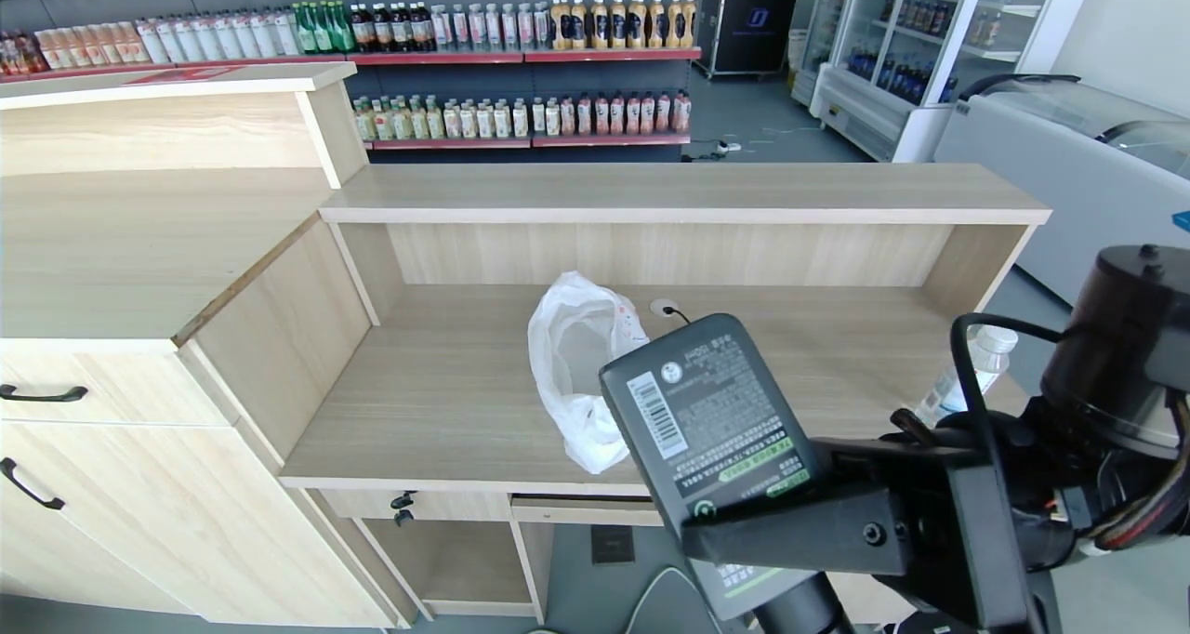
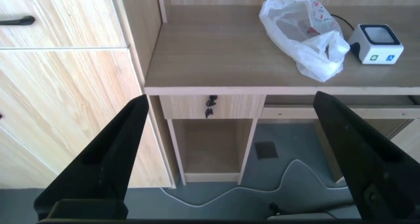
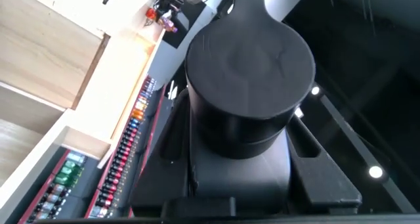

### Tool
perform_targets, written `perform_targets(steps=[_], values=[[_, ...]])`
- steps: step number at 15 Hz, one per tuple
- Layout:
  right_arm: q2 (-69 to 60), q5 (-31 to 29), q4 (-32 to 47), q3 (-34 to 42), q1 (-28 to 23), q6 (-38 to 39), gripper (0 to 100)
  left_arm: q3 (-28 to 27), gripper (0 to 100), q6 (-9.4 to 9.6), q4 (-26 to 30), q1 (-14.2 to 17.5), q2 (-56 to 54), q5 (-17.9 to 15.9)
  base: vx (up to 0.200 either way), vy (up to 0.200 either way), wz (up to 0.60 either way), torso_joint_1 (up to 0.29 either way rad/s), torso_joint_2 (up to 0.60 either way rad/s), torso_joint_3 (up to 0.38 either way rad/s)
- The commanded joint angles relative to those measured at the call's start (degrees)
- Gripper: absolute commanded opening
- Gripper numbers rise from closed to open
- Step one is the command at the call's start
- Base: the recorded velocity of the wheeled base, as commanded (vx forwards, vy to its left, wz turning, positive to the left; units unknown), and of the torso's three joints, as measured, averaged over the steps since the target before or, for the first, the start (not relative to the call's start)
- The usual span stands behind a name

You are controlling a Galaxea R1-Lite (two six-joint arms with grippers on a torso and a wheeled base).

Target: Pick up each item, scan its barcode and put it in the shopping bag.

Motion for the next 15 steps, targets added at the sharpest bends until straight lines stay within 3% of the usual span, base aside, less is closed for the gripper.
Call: perform_targets(steps=[1,15], values=[[2.23,-0.75,-0.09,-0.34,2.0,-0.02,0,0.01,100,-0.01,-0.01,0.0,0.01,0.01,0.0,0.0,0.0,0.0,0.0,0.0],[2.49,-0.93,-0.79,0.01,2.0,-0.19,0,0.01,100,-0.01,-0.01,0.0,0.01,0.01,0.0,0.0,0.0,0.0,0.0,0.0]])
